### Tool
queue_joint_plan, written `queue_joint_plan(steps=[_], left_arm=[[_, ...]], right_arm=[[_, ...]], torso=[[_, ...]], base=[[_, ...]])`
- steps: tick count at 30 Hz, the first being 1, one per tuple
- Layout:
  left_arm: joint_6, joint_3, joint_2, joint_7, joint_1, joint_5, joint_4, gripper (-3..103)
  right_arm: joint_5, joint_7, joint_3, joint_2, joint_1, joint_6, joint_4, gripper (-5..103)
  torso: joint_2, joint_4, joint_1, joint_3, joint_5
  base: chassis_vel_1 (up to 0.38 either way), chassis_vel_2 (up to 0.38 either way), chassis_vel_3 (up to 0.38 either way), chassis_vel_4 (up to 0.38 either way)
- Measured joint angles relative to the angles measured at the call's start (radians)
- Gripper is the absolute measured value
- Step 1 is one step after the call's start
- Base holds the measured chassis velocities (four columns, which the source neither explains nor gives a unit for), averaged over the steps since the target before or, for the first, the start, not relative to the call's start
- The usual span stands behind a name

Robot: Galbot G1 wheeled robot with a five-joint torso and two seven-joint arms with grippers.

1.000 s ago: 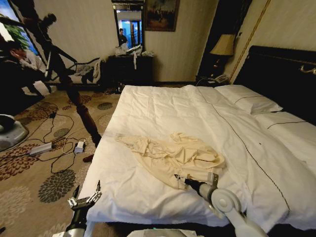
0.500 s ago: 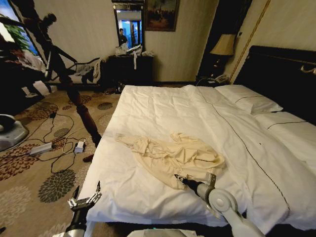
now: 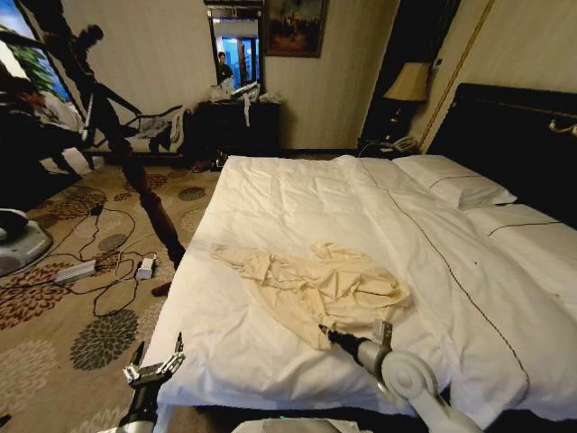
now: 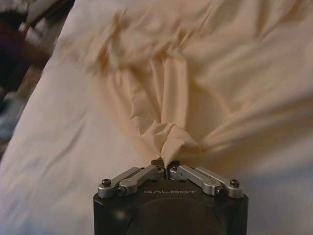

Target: Pick up the clothes from the bed and hang them on the clothes hanger.

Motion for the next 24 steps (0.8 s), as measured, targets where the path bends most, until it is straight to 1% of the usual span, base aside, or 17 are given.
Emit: queue_joint_plan(steps=[2,3,4,6,10,16,17,18,19,20,21,22,23,24], left_arm=[[-0.003,0.0,-0.002,0.001,0.004,0.004,0.0,100],[-0.003,0.0,-0.002,0.001,0.004,0.004,0.0,100],[-0.005,0.001,-0.004,0.001,0.01,0.008,-0.001,100],[-0.009,0.001,-0.006,0.002,0.015,0.012,-0.002,100],[-0.013,0.0,-0.008,0.003,0.023,0.015,-0.006,100],[-0.012,-0.001,-0.012,0.003,0.028,0.019,-0.011,100],[-0.009,0.0,-0.01,0.003,0.028,0.02,-0.011,100],[-0.009,0.0,-0.01,0.003,0.028,0.02,-0.011,100],[-0.005,0.0,-0.007,0.003,0.024,0.02,-0.011,100],[0.0,0.001,-0.005,0.003,0.021,0.021,-0.01,100],[0.01,0.003,0.0,0.002,0.014,0.023,-0.01,100],[0.017,0.005,0.005,-0.001,0.008,0.026,-0.01,100],[0.017,0.005,0.005,-0.001,0.008,0.026,-0.01,100],[0.026,0.009,0.011,-0.004,-0.001,0.029,-0.01,100]], right_arm=[[0.008,-0.001,-0.017,-0.007,-0.036,-0.024,0.024,0],[0.008,-0.001,-0.017,-0.007,-0.036,-0.024,0.024,0],[0.022,0.007,-0.042,-0.01,-0.065,-0.059,0.042,0],[0.04,0.027,-0.071,-0.01,-0.086,-0.082,0.05,0],[0.05,0.045,-0.118,-0.004,-0.113,-0.087,0.052,0],[0.06,0.063,-0.159,-0.003,-0.14,-0.087,0.054,0],[0.037,0.063,-0.173,-0.003,-0.145,-0.087,0.049,0],[0.037,0.063,-0.173,-0.003,-0.145,-0.087,0.049,0],[-0.006,0.062,-0.182,-0.001,-0.145,-0.087,0.038,0],[-0.04,0.058,-0.186,0.001,-0.143,-0.087,0.03,-3],[-0.094,0.048,-0.184,0.003,-0.134,-0.088,0.02,2],[-0.129,0.038,-0.175,0.003,-0.127,-0.091,0.019,8],[-0.129,0.038,-0.175,0.003,-0.127,-0.091,0.019,8],[-0.158,0.026,-0.164,-0.001,-0.12,-0.093,0.022,13]], torso=[[0.0,-0.0001,0.0,0.0,-0.0001],[0.0,-0.0001,0.0,0.0,-0.0001],[0.0,0.0,0.0,0.0,0.0],[0.0,0.0001,0.0,0.0,0.0],[0.0,0.0001,0.0,0.0,0.0],[0.0,0.0002,0.0,0.0,0.0001],[0.0,0.0001,0.0,0.0,0.0],[0.0,0.0001,0.0,0.0,0.0],[0.0,0.0002,0.0,0.0,0.0],[0.0,0.0001,0.0,0.0,0.0001],[0.0,0.0001,0.0,0.0,0.0002],[0.0,0.0001,0.0,0.0,0.0003],[0.0,0.0001,0.0,0.0,0.0003],[0.0,0.0001,0.0,0.0,0.0003]], base=[[0.0,0.0,0.0,0.0],[0.0,0.0,0.0,0.0],[0.0,0.0,0.0,0.0],[0.0,0.0,0.0,0.0],[0.0,0.0,0.0,0.0],[0.0,0.0,0.0,0.0],[0.0,0.0,0.0,0.0],[0.0,0.0,0.0,0.0],[0.0,0.0,0.0,0.0],[0.0,0.0,0.0,0.0],[0.0,0.0,0.0,0.0],[0.0,0.0,0.0,0.0],[0.0,0.0,0.0,0.0],[0.0,0.0,0.0,0.0]])
